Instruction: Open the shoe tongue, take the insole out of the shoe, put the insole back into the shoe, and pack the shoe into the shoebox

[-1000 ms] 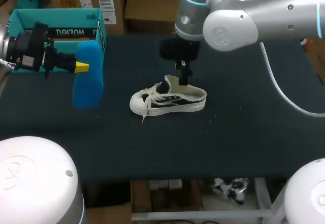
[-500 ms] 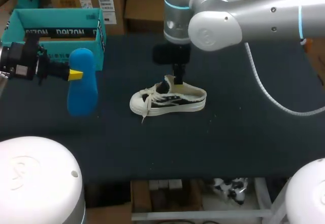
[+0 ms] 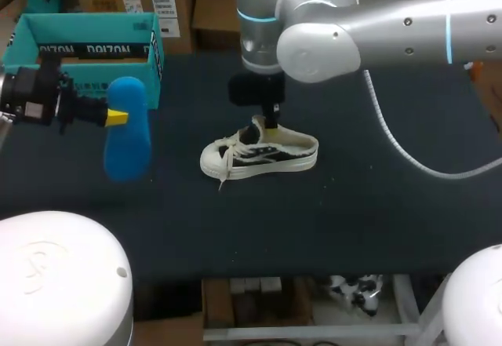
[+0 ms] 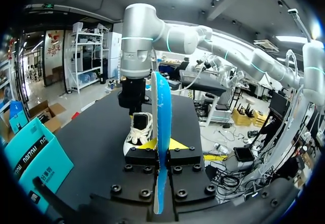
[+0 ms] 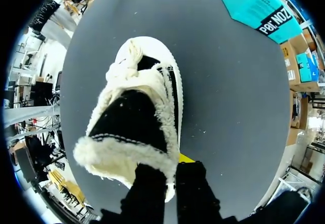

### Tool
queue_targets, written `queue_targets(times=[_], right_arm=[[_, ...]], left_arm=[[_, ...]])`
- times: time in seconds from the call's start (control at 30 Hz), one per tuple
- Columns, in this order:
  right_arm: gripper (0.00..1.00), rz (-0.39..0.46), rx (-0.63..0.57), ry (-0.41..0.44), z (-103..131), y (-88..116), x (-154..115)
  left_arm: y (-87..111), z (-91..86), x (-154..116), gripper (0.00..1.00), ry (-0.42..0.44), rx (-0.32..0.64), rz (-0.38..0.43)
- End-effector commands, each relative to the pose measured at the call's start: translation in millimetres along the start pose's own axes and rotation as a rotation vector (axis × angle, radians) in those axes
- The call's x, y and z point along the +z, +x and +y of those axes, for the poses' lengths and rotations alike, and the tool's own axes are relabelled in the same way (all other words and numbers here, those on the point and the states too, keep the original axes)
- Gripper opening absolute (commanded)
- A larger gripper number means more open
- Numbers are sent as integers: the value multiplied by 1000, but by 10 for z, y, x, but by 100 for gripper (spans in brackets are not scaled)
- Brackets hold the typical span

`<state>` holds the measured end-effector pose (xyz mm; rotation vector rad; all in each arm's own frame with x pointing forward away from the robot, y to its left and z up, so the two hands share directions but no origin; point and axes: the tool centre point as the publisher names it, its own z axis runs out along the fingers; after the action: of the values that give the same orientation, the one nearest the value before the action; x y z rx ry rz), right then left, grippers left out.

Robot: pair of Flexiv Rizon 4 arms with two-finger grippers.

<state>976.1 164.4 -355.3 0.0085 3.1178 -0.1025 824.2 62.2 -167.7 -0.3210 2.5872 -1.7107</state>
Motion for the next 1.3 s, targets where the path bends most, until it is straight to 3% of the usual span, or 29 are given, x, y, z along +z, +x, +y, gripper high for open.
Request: queue_targets(times=[0.03, 0.27, 0.6, 0.97, 1.3], right_arm=[[0, 1, 35, 13, 13, 40, -29], [0, 10, 216, -10, -95, 159, -188], [0, 18, 521, -62, -154, 453, -443], [0, 5, 900, -189, -92, 805, -445], [0, -27, 1111, -259, -169, 918, -386]], left_arm=[[-101, -20, 41, 0, 1, 6, 22], [-276, -151, 145, 0, 16, 36, 83], [-654, -443, 450, 0, 21, 111, 240], [-975, -761, 912, 0, -3, 181, 403], [-1113, -923, 1111, 0, -3, 227, 466]])
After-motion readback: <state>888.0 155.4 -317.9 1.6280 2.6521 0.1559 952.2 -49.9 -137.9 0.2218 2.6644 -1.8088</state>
